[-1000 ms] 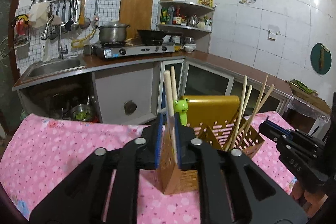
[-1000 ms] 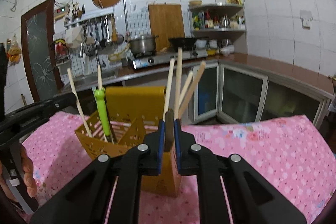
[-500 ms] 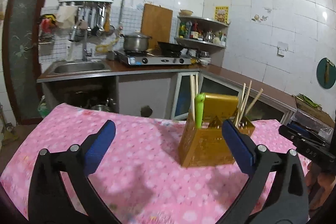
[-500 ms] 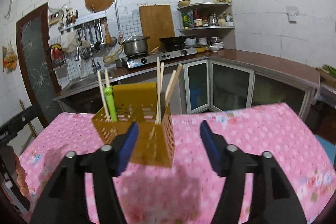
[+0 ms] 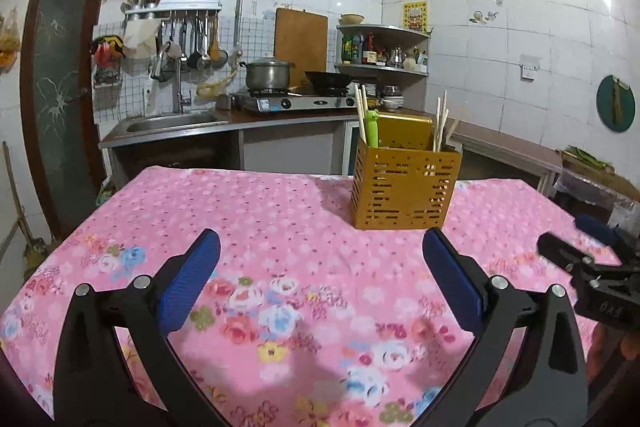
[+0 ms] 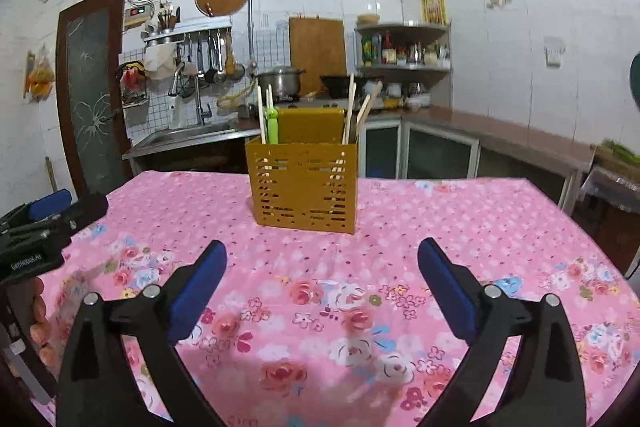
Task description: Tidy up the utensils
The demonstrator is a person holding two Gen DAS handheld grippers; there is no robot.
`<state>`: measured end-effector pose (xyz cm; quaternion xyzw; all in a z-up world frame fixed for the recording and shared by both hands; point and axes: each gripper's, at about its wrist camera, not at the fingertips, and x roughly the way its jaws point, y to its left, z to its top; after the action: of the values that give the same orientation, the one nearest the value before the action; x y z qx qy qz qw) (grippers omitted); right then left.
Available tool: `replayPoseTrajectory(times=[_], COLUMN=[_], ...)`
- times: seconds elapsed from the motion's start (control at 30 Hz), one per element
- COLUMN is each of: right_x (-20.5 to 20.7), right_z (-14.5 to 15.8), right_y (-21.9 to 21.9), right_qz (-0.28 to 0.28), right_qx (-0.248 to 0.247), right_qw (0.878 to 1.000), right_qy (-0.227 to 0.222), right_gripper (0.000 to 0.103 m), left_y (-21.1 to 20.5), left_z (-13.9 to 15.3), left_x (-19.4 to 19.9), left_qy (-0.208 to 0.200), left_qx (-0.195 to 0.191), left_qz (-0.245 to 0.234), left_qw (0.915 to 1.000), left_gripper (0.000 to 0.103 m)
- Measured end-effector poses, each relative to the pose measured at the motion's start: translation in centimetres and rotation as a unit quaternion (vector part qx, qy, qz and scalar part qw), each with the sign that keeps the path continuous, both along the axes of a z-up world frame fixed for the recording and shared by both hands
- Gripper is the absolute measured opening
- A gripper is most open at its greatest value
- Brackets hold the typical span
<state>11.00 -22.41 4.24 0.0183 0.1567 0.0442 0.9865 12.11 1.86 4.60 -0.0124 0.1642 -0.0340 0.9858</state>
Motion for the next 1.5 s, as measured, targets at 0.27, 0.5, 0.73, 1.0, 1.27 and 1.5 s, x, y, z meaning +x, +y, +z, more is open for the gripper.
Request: replayPoseTrajectory(times=[0.27,0.5,0.73,1.0,1.27,1.5], right_x=[-2.2,-1.3,-1.7,-1.9,-1.8,-1.7], right_z=[-1.4,-1.5,-1.7,-1.6,-1.5,-1.5], right_y=[-0.2,-0.7,-0.7,-1.1,-1.2,-1.7], right_qz=[-0.039,-0.040,-0.037,-0.040,-0.041,-0.044], right_qx=[-0.035,-0.026,-0.029,-0.024,-0.023,-0.017], right_qw=[0.998,0.999,0.999,0.999,0.999,0.999], right_qy=[-0.036,-0.012,-0.020,-0.021,-0.019,-0.015], right_gripper=[0.098,0.098,0.098,0.098,0.098,0.098], left_y=[-0.3,1.0,1.0,0.2,0.3,0.3], left_z=[-2.7,-2.7,-2.5,-2.3,-2.3,-2.3], left_x=[-0.9,-0.9,-1.6,-2.1,-2.2,-2.2], left_qy=[-0.017,-0.021,-0.040,-0.055,-0.054,-0.054], left_qx=[0.021,-0.001,0.003,0.022,0.018,0.020], left_qz=[0.032,0.039,0.045,0.035,0.028,0.022], left_qw=[0.9991,0.9990,0.9982,0.9977,0.9980,0.9981], left_gripper=[0.098,0.098,0.098,0.098,0.098,0.098])
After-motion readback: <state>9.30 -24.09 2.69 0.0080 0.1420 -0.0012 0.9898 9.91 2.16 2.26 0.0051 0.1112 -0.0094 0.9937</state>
